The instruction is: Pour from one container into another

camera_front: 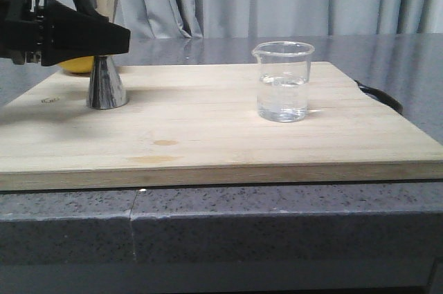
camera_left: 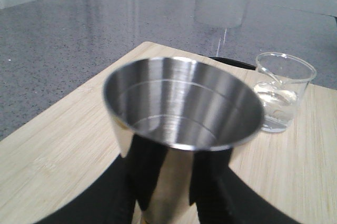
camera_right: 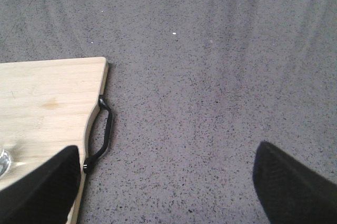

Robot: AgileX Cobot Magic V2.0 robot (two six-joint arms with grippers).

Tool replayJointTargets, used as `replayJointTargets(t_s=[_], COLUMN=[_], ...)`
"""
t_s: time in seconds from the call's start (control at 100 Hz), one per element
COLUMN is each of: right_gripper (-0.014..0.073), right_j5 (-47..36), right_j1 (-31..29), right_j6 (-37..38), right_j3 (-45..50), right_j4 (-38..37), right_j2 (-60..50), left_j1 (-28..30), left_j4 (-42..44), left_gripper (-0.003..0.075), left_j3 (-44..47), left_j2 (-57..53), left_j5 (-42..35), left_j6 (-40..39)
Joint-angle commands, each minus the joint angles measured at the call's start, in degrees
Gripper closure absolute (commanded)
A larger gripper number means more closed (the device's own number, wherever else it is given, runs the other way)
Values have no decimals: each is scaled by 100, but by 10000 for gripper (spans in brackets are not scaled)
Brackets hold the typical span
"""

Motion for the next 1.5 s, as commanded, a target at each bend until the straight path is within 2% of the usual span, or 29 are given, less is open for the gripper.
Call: replayJointTargets(t_s=[0.0,0.41,1.19,1.39,1.49], right_gripper=[-5,-5,-5,-5,-5], right_j5=[-463,-463,-472,-355,-4], right_j1=[-29,-29,-18,455,842], right_j6=[-41,-41,-82,-134,-241], right_j3=[-198,-198,-198,-383,-683], right_j4=[-5,-5,23,36,36], right_j2=[69,69,73,229,498], left_j1=[-43,-43,-43,-43,-43], left_j4=[-526,-526,-526,-526,-526], left_gripper=[514,513,514,514,514], left_j3=[-245,-614,-772,-772,-772], left_j2=[-210,-210,-222,-222,-222], left_j5=[589,589,533,531,531], left_j6=[-208,-667,-688,-688,-688])
